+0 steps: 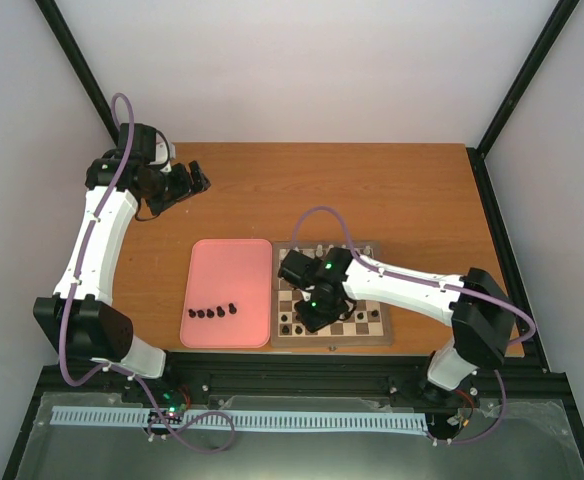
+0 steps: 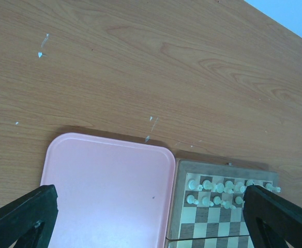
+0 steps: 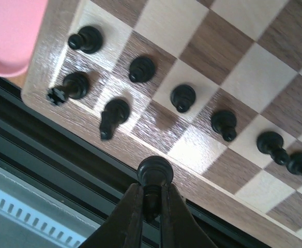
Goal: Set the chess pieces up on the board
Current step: Place the chess piece on the chessboard.
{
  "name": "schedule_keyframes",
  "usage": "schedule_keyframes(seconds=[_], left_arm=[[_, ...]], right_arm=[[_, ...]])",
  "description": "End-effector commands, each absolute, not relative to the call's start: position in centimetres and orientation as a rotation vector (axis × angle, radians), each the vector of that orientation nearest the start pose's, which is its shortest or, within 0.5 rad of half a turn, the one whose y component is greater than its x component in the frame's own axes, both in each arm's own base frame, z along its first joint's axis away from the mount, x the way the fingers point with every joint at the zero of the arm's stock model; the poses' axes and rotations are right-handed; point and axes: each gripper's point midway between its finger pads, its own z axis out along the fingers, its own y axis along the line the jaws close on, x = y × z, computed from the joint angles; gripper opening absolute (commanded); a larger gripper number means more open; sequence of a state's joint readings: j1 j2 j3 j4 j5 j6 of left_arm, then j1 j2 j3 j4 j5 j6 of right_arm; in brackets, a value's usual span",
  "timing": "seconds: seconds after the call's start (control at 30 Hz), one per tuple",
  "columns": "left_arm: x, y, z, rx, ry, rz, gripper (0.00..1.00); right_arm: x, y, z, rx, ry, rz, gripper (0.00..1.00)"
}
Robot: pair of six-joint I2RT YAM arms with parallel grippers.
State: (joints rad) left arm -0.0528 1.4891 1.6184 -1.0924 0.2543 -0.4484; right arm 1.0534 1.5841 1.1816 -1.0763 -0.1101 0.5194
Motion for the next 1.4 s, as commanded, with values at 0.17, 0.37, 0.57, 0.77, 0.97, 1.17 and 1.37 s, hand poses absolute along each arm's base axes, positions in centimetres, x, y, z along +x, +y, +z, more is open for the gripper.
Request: schedule_keyframes(seconds=[0.17,0.37,0.57,0.77,0.97,1.17,1.37], left_arm=[[36.9,-6.6,27.6,-0.369,2.516,-0.525,1.0],[36.8,-6.5,27.6,-0.372,2.514,-0.523,1.0],[36.9,-6.6,27.7,-0.371,2.512,-0.528,1.0],[36.9,-6.6,27.8,-0.37,2.513,-0.526,1.0],[36.9,-6.5,27.8,-0.371,2.511,-0.524,1.0],[36.9,-6.5,27.8,-0.37,2.512,-0.521,1.0],[36.9,-6.5,27.7,-0.371,2.515,-0.523,1.0]], right_arm=[[13.4,29.1,8.5,-0.877,3.016,0.206,0.03],[13.3,28.7,8.2,-0.863,3.025,0.185,0.03],[13.2,28.7,7.7,-0.866,3.026,0.184,0.03],[13.3,28.4,6.9,-0.866,3.033,0.156,0.03],[13.4,28.4,6.5,-0.875,3.028,0.139,0.03],[13.3,28.3,6.2,-0.88,3.032,0.131,0.03],[13.4,28.1,5.9,-0.881,3.037,0.114,0.05]])
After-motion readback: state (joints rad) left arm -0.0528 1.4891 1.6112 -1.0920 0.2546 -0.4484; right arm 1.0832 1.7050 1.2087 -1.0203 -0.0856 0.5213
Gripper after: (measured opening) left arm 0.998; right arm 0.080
